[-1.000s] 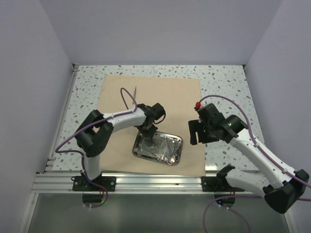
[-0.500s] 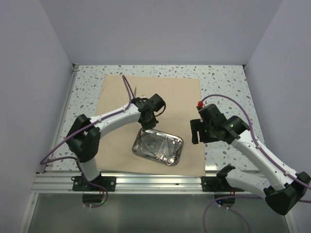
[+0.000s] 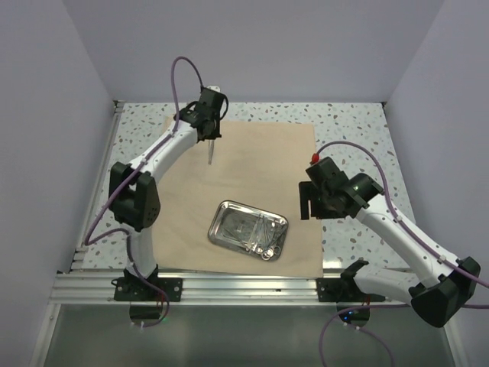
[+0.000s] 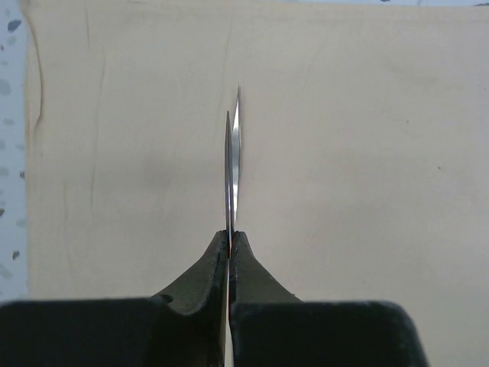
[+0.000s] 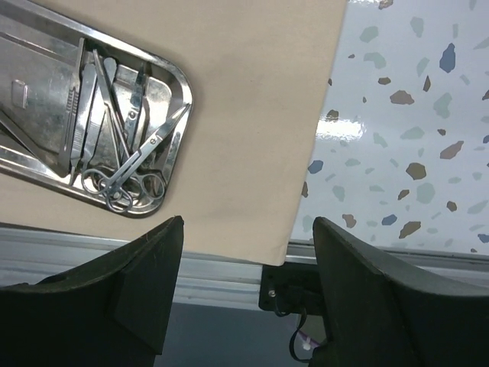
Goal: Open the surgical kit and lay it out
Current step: Place the medical item in the surgical kit.
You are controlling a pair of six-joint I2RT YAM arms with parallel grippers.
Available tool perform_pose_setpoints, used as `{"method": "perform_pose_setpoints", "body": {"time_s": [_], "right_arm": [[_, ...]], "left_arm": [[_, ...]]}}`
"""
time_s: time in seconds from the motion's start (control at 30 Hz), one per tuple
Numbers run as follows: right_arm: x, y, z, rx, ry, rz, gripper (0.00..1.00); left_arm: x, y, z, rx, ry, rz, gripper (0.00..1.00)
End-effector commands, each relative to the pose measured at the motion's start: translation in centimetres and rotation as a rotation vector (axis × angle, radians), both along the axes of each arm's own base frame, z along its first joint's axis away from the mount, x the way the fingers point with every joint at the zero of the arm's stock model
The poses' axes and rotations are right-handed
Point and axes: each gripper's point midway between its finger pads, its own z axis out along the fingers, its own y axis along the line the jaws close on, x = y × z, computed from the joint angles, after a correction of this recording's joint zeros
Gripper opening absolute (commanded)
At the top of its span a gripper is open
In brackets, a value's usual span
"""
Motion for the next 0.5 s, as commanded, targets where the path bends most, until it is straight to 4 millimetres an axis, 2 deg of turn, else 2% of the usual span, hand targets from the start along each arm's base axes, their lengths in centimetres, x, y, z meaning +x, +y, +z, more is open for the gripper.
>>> {"method": "perform_pose_setpoints", "body": {"time_s": [0.0, 0.13, 0.2, 0.23, 0.3, 0.33, 0.47], "right_arm": [[0.9, -0.4, 1.6, -0.014, -0.042, -0.062, 0.72], [0.9, -0.8, 1.8, -0.033, -0.038, -0.096, 0.72], [0.9, -0.9, 1.8, -0.034, -0.036, -0.112, 0.72], [0.8, -1.0, 1.8, -0.038, -0.035, -0.116, 0.72], [0.8, -1.2, 1.6, -0.044, -0.033, -0.126, 0.72], [0.8, -1.2, 1.5, -0.045, -0.030, -0.134, 0.72], [0.8, -1.4, 1.3, -0.054, -0.026, -0.144, 0.72]], "left_arm": [[5.1, 0.5, -0.7, 0.166, -0.039, -0.164, 0.00], [9.1, 0.4, -5.0, 0.163, 0.033, -0.192, 0.00], [9.8, 0.8, -6.6, 0.166, 0.064, -0.190, 0.00], [10.1, 0.8, -8.0, 0.169, 0.085, -0.193, 0.00], [10.6, 0.9, -8.5, 0.155, 0.083, -0.187, 0.00], [10.7, 0.9, -9.2, 0.145, 0.096, -0.187, 0.00], [10.7, 1.3, -10.2, 0.137, 0.115, -0.162, 0.00]]}}
